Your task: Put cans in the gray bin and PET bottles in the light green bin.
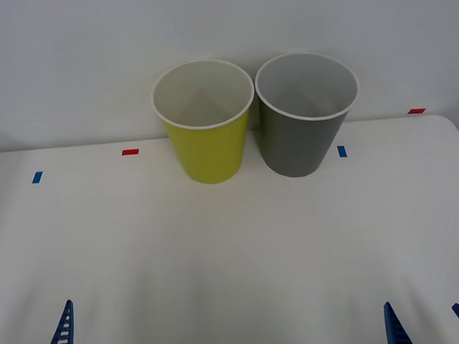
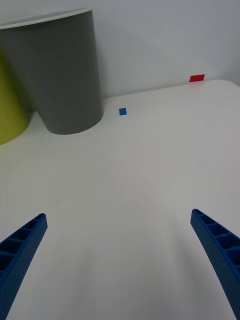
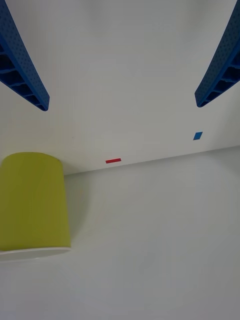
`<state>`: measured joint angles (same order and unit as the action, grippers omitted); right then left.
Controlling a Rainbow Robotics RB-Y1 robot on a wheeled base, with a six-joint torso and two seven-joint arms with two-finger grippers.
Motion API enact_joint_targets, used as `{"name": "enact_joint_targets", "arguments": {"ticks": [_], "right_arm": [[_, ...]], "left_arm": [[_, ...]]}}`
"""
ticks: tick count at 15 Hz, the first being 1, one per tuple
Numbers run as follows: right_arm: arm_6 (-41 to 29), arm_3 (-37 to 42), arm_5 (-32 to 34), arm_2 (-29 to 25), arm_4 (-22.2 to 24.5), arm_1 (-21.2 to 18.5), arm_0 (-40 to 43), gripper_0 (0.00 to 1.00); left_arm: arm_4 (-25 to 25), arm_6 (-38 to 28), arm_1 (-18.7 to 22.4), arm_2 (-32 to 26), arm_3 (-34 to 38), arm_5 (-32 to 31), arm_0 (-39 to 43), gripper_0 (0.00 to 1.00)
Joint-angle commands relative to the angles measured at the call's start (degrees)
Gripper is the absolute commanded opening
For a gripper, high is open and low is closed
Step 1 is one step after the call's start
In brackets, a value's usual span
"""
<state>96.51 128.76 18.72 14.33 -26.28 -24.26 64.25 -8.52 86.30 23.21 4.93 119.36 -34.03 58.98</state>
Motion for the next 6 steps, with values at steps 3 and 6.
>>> {"name": "enact_joint_targets", "arguments": {"ticks": [3,6], "right_arm": [[0.0,0.0,0.0,0.0,0.0,0.0,0.0,1.0],[0.0,0.0,0.0,0.0,0.0,0.0,0.0,1.0]], "left_arm": [[0.0,0.0,0.0,0.0,0.0,0.02,0.0,1.0],[0.0,0.0,0.0,0.0,0.0,0.02,0.0,1.0]]}}
